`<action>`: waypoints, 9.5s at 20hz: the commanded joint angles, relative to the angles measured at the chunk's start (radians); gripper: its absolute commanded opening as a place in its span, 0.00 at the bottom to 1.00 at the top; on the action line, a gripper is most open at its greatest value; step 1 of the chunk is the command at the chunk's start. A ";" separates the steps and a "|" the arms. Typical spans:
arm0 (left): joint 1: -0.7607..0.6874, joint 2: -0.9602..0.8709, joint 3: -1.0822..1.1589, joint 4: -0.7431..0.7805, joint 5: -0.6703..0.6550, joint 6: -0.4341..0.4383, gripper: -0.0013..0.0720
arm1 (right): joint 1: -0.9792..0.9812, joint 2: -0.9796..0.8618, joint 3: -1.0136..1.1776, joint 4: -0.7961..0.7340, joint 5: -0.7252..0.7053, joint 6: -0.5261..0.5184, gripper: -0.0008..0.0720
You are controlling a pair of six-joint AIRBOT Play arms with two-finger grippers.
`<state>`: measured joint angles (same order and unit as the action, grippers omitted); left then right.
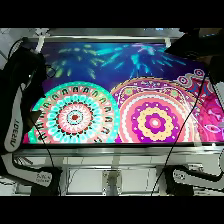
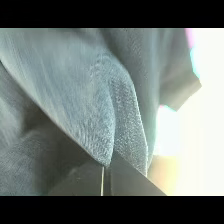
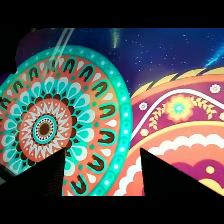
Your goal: Fold the clothes and pants, and hang the long-sleeved shirts on hangers.
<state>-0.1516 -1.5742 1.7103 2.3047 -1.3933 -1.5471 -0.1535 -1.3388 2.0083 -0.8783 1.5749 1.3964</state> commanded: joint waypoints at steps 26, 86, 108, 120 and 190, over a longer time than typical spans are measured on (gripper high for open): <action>-0.224 0.003 0.146 -0.487 -0.198 -0.164 0.96 | -0.349 -0.013 -0.045 -0.113 0.077 -0.052 0.68; 0.179 0.096 0.091 -0.872 -0.399 0.214 0.05 | 0.497 -0.783 0.028 -0.583 -0.595 -0.118 0.05; 0.185 0.212 -0.217 -0.528 -0.329 0.110 0.05 | -0.092 -0.108 -0.528 -0.697 0.119 -0.017 0.05; 0.351 0.230 -0.682 -0.517 -0.174 0.084 0.05 | -0.277 0.220 -1.070 -0.766 -0.037 -0.050 0.23; 0.355 0.196 -0.373 -0.651 0.226 -0.016 0.05 | -0.308 0.178 -1.109 -0.710 -0.258 -0.134 0.56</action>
<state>0.2024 -1.3785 1.3369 1.6543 -1.1675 -1.5639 -0.4614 -1.1721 0.8913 -1.5929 1.3617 1.2587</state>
